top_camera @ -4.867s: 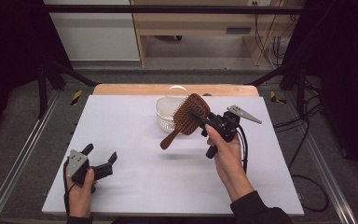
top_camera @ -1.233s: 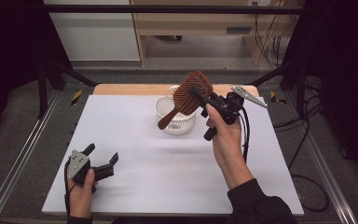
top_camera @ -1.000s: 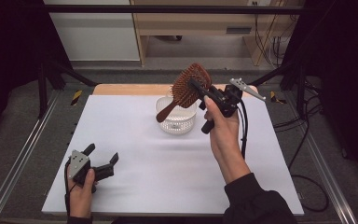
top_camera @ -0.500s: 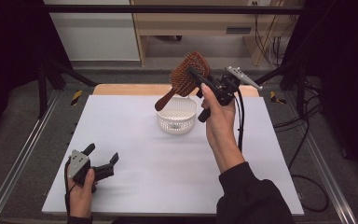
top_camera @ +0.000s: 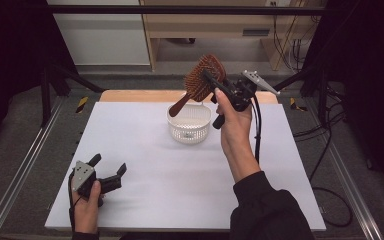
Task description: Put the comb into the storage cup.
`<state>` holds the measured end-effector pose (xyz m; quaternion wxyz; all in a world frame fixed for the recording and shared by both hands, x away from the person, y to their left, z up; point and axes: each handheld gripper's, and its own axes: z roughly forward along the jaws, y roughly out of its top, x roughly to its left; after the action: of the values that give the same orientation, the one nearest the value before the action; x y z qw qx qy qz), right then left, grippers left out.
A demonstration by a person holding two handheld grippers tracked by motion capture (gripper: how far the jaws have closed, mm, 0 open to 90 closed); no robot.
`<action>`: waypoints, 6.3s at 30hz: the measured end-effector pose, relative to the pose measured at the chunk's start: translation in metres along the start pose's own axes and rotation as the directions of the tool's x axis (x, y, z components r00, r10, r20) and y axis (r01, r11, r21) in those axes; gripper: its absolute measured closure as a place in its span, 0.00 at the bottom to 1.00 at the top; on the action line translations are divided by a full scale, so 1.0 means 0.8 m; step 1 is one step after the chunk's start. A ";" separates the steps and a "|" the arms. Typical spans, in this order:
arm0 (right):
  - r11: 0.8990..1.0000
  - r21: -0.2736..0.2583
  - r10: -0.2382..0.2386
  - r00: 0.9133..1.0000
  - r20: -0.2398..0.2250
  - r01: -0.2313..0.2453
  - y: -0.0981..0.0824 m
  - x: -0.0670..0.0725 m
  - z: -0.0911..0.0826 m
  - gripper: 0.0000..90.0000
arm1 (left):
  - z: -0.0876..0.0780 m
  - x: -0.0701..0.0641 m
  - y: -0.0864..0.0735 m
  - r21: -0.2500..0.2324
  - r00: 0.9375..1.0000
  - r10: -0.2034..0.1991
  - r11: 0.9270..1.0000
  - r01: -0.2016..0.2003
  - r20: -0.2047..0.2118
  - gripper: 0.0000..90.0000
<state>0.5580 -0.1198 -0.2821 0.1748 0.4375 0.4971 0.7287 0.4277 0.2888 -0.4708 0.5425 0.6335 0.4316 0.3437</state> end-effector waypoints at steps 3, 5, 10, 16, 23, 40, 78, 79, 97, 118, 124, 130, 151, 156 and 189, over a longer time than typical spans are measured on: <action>1.000 -0.001 0.001 1.000 0.000 -0.001 0.000 -0.002 0.002 0.58 | 0.001 -0.001 0.000 0.002 1.000 0.000 1.000 0.000 0.004 0.02; 1.000 0.002 0.001 1.000 0.003 -0.001 -0.001 -0.004 0.003 0.58 | 0.001 -0.002 0.000 0.002 1.000 0.000 1.000 0.000 0.005 0.02; 1.000 -0.003 0.008 1.000 0.015 -0.008 -0.001 -0.007 0.005 0.58 | 0.000 0.000 0.000 0.001 1.000 0.001 1.000 -0.001 0.004 0.02; 1.000 -0.002 0.003 1.000 0.028 -0.003 0.000 -0.010 0.006 0.58 | 0.000 0.000 0.001 -0.004 1.000 0.002 1.000 -0.002 0.005 0.02; 1.000 -0.007 0.007 1.000 0.028 -0.006 0.001 -0.011 0.005 0.58 | 0.000 0.000 0.001 -0.004 1.000 0.003 1.000 -0.003 0.004 0.01; 1.000 -0.008 0.002 0.999 0.041 -0.002 0.002 -0.015 0.005 0.58 | 0.000 0.000 0.001 -0.004 1.000 0.004 1.000 -0.004 0.005 0.01; 1.000 -0.011 -0.023 0.997 0.079 0.023 -0.013 -0.031 0.009 0.58 | 0.000 0.001 0.000 -0.007 1.000 0.000 1.000 0.000 0.003 0.01; 1.000 -0.011 -0.018 0.997 0.081 0.019 -0.016 -0.032 0.009 0.58 | 0.000 0.000 0.000 -0.009 1.000 -0.003 1.000 0.003 0.003 0.01; 0.999 0.033 0.012 0.993 0.116 -0.016 -0.056 -0.059 0.019 0.57 | 0.001 0.000 -0.001 -0.001 1.000 -0.002 1.000 0.002 0.008 0.01; 0.996 0.064 0.059 0.989 0.134 -0.068 -0.097 -0.074 0.036 0.57 | 0.000 0.002 -0.001 -0.001 1.000 -0.003 1.000 0.003 0.004 0.01; 0.995 0.065 0.061 0.989 0.133 -0.070 -0.102 -0.075 0.038 0.57 | 0.001 0.001 -0.001 -0.002 1.000 -0.003 1.000 0.003 0.006 0.01; 0.995 0.069 0.065 0.990 0.127 -0.075 -0.108 -0.075 0.041 0.57 | 0.001 0.001 -0.001 -0.002 1.000 -0.005 1.000 0.005 0.004 0.01; 0.991 0.075 0.097 0.984 0.151 -0.109 -0.124 -0.091 0.037 0.57 | 0.002 0.002 -0.001 0.000 1.000 -0.004 1.000 0.004 0.007 0.01; 0.991 0.080 0.095 0.984 0.154 -0.108 -0.125 -0.092 0.037 0.57 | 0.001 0.002 -0.001 -0.002 1.000 -0.007 1.000 0.007 0.006 0.01; 0.989 0.097 0.095 0.985 0.145 -0.109 -0.130 -0.095 0.039 0.57 | 0.002 0.003 -0.001 -0.003 1.000 -0.006 1.000 0.006 0.006 0.01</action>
<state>0.6070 -0.1084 -0.4046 0.1487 0.5211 0.4978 0.6771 0.4296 0.2903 -0.4718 0.5458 0.6325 0.4314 0.3405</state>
